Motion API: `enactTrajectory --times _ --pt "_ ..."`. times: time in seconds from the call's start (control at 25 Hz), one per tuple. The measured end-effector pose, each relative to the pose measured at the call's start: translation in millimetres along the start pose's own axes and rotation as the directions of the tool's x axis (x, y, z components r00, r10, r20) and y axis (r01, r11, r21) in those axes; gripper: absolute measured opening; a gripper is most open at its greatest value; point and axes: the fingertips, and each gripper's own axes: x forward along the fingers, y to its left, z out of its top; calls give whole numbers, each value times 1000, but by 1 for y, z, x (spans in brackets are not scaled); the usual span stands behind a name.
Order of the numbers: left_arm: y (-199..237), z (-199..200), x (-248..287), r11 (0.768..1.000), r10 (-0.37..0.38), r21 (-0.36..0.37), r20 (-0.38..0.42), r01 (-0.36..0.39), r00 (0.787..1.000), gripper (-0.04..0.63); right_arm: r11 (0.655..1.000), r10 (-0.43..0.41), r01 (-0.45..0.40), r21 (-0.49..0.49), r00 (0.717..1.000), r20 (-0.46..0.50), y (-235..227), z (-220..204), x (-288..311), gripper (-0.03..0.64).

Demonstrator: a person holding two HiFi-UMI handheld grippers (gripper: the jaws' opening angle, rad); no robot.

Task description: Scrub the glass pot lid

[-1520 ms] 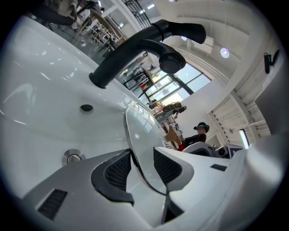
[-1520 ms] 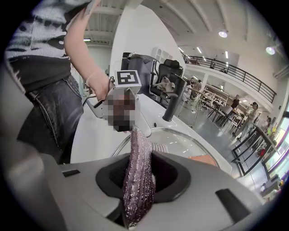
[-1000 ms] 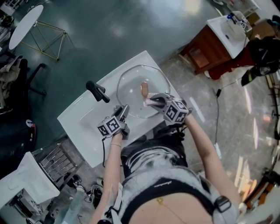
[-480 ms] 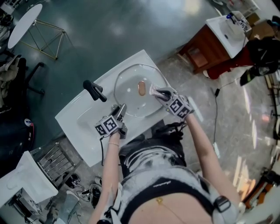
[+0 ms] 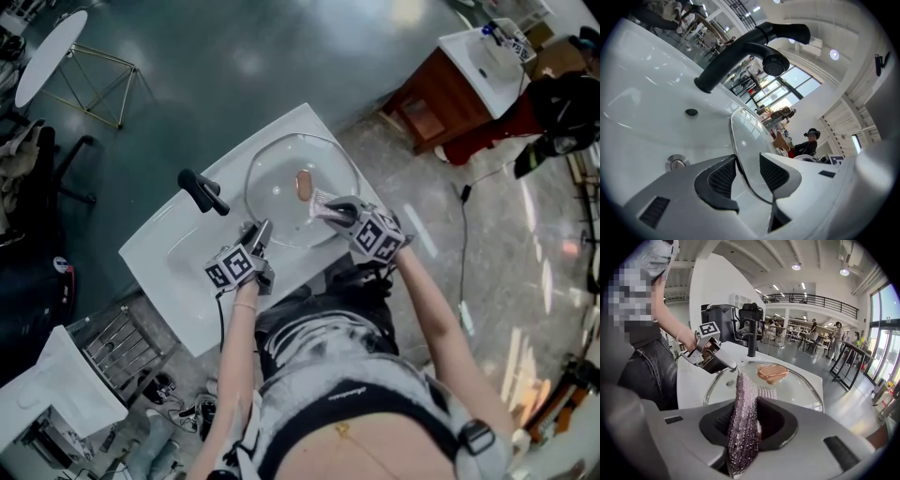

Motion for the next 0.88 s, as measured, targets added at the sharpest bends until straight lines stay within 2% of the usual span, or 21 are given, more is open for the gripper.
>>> enactTrajectory --times 0.2,0.44,0.68,0.88 --pt "0 -1 0 1000 -2 5 -1 2 1000 158 998 37 -39 -56 999 -22 21 14 11 101" --pt "-1 -1 -1 1000 -2 15 0 2 1000 160 994 43 -48 -101 998 -46 33 35 29 100" --pt "3 -5 1 1000 -2 18 -8 2 1000 160 993 -1 -7 -121 998 -60 41 60 55 100" --pt "1 -3 1 1000 -5 29 -10 5 1000 160 994 -57 50 -93 996 -73 39 76 71 100"
